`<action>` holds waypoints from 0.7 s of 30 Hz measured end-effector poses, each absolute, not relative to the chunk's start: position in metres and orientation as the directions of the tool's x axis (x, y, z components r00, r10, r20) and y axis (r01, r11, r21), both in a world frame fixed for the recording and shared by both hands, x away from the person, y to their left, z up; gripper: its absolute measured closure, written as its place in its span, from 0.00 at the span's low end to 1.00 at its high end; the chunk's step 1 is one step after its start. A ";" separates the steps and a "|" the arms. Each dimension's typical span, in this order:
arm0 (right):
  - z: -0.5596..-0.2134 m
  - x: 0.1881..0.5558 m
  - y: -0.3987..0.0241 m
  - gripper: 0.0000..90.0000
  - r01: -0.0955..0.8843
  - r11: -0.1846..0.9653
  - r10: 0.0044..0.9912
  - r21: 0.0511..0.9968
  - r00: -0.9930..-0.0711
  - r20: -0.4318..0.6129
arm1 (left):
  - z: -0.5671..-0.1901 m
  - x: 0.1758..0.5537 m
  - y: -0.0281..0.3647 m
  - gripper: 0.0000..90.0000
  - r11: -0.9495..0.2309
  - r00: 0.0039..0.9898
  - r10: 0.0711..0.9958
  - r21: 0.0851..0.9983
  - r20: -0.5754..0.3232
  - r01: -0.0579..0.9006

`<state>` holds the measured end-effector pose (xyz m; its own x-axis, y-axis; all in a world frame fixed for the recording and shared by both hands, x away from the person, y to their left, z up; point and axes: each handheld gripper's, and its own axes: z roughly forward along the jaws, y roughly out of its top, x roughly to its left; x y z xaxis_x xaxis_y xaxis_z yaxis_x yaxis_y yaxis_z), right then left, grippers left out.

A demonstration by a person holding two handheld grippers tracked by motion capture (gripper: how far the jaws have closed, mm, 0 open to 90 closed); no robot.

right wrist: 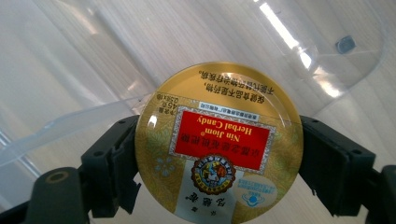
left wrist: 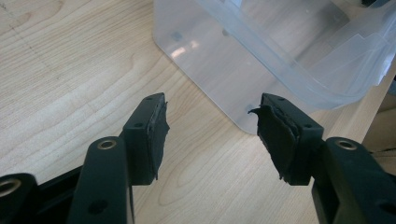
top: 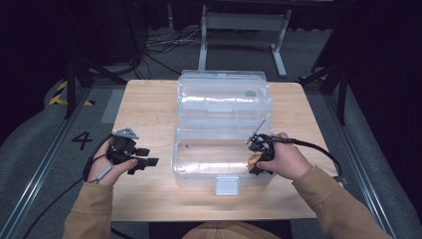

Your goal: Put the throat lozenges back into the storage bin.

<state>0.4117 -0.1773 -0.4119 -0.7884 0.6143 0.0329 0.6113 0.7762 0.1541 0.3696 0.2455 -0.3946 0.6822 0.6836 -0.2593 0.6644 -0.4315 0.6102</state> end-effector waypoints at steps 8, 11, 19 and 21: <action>-0.413 0.412 -0.180 0.21 0.599 0.781 0.605 0.175 -0.796 0.025 | -0.395 0.369 0.246 0.48 -0.428 0.680 0.685 0.610 -0.262 0.667; -0.413 0.412 -0.181 0.21 0.599 0.780 0.604 0.181 -0.796 0.029 | -0.394 0.370 0.246 0.48 -0.431 0.682 0.684 0.610 -0.259 0.665; -0.407 0.409 -0.186 0.23 0.591 0.778 0.597 0.214 -0.801 0.040 | -0.394 0.369 0.245 0.48 -0.432 0.682 0.684 0.609 -0.260 0.665; -0.402 0.407 -0.190 0.23 0.601 0.759 0.611 0.248 -0.790 0.046 | -0.394 0.369 0.245 0.48 -0.432 0.682 0.683 0.609 -0.259 0.665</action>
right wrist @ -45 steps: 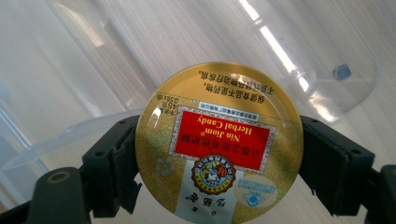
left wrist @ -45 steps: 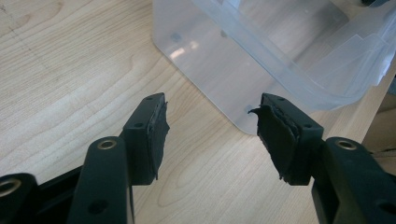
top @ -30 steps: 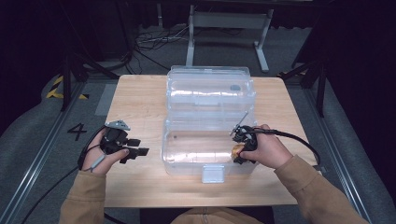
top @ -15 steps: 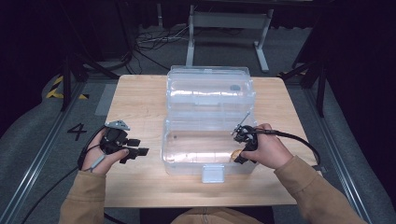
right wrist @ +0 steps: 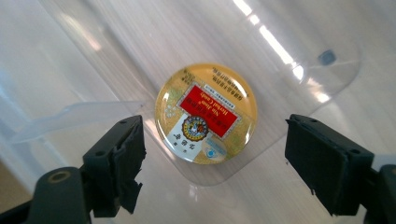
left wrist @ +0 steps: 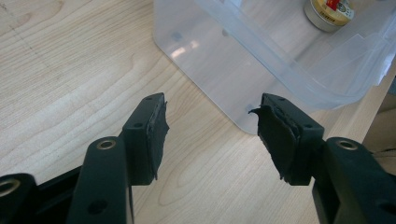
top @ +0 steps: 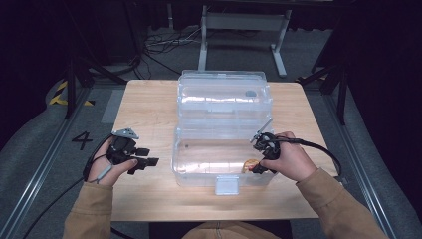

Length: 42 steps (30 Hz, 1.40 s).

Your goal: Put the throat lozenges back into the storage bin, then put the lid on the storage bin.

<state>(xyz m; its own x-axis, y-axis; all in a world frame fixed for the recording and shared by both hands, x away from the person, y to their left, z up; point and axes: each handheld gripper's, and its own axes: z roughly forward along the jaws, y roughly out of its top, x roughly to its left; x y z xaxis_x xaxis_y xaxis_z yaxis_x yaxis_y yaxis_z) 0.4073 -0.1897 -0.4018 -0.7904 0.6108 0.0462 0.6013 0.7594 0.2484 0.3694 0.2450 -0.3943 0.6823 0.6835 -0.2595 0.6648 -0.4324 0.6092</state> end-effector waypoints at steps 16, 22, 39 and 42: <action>-0.359 0.396 -0.222 0.38 0.561 0.662 0.583 0.498 -0.802 0.128 | -0.395 0.368 0.243 0.48 -0.439 0.688 0.680 0.610 -0.255 0.660; -0.345 0.395 -0.230 0.45 0.518 0.603 0.561 0.607 -0.816 0.139 | -0.395 0.368 0.241 0.48 -0.438 0.685 0.683 0.609 -0.254 0.661; -0.308 0.415 -0.235 0.38 0.429 0.507 0.570 0.747 -0.818 0.083 | -0.385 0.359 0.231 0.48 -0.437 0.720 0.649 0.654 -0.246 0.618; -0.301 0.424 -0.233 0.43 0.396 0.492 0.549 0.776 -0.832 0.076 | -0.383 0.358 0.228 0.48 -0.442 0.729 0.641 0.661 -0.240 0.606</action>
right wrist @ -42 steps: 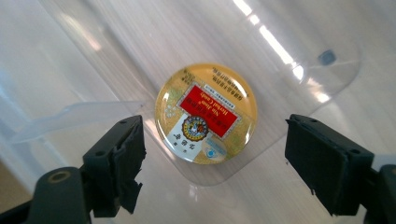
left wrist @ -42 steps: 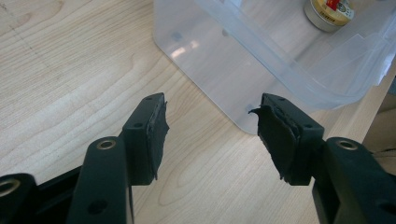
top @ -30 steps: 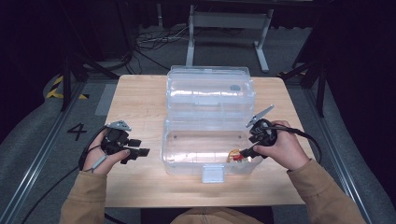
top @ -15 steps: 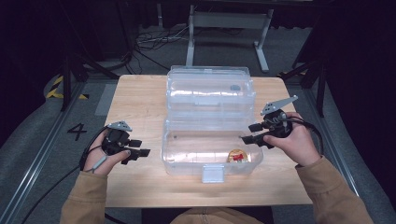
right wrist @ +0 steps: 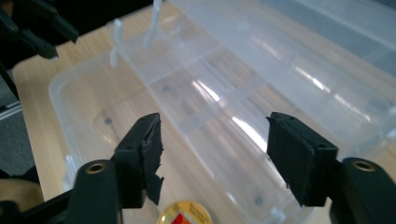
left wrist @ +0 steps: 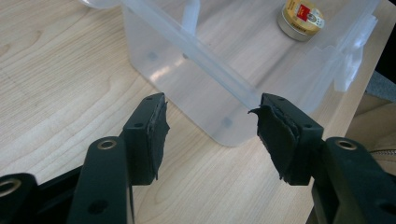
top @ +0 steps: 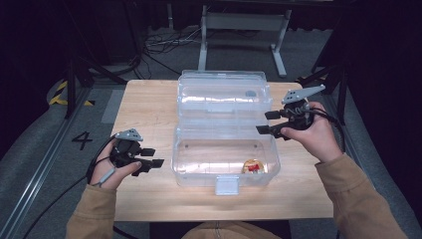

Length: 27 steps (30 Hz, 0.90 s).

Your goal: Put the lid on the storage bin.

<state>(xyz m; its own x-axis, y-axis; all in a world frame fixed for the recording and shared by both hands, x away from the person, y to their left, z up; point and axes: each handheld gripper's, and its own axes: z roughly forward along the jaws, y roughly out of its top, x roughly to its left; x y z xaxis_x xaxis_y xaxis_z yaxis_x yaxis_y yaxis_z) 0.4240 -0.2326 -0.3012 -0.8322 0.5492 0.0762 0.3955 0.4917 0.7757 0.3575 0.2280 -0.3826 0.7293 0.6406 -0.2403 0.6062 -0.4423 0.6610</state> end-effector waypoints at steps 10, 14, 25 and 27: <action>-0.295 0.461 -0.221 0.51 0.351 0.469 0.514 0.811 -0.855 0.072 | -0.385 0.353 0.229 0.48 -0.440 0.729 0.639 0.662 -0.244 0.607; -0.297 0.474 -0.217 0.51 0.356 0.459 0.513 0.814 -0.854 0.085 | -0.385 0.350 0.230 0.48 -0.429 0.725 0.643 0.667 -0.249 0.609; -0.311 0.505 -0.204 0.55 0.365 0.490 0.512 0.791 -0.855 0.077 | -0.384 0.341 0.231 0.48 -0.429 0.728 0.641 0.674 -0.241 0.601; -0.313 0.507 -0.202 0.58 0.369 0.504 0.505 0.781 -0.859 0.079 | -0.385 0.339 0.231 0.48 -0.430 0.728 0.641 0.673 -0.242 0.602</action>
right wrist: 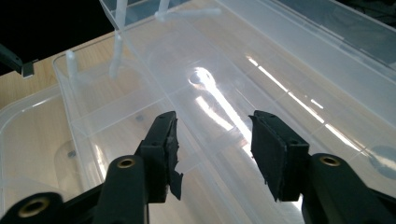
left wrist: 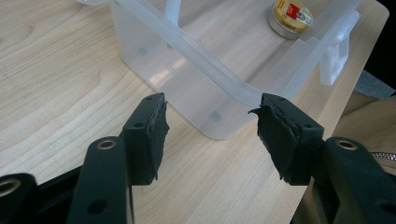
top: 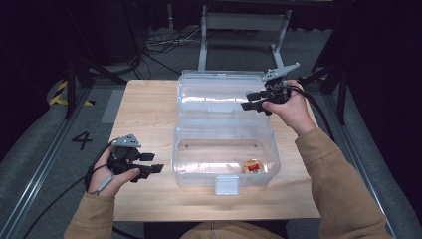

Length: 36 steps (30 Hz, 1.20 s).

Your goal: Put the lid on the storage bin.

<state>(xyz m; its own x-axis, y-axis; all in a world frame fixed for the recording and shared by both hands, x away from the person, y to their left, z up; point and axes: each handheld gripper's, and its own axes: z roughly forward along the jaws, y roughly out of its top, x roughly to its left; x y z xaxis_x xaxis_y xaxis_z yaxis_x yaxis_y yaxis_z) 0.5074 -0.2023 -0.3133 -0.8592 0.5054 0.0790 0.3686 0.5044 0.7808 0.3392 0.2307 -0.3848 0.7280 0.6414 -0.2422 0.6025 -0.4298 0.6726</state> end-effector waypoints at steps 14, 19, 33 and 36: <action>-0.317 0.508 -0.195 0.81 0.350 0.562 0.440 0.750 -0.894 0.088 | -0.380 0.335 0.220 0.48 -0.439 0.753 0.617 0.694 -0.228 0.570; -0.317 0.508 -0.197 0.83 0.364 0.560 0.441 0.744 -0.892 0.105 | -0.377 0.335 0.213 0.48 -0.445 0.771 0.595 0.707 -0.227 0.551; -0.317 0.508 -0.196 0.84 0.387 0.546 0.453 0.743 -0.883 0.128 | -0.368 0.327 0.177 0.49 -0.497 0.847 0.494 0.735 -0.197 0.461; -0.317 0.508 -0.196 0.84 0.390 0.544 0.454 0.743 -0.882 0.130 | -0.372 0.328 0.169 0.52 -0.512 0.864 0.461 0.733 -0.205 0.447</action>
<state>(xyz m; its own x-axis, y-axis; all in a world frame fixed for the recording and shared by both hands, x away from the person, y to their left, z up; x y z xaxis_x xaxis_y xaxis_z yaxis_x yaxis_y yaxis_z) 0.5080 -0.1963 -0.3175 -0.8817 0.4535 0.1303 0.3898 0.5444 0.7427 0.3279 0.1689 -0.3717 0.8636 0.4606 -0.2049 0.4472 -0.5124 0.7332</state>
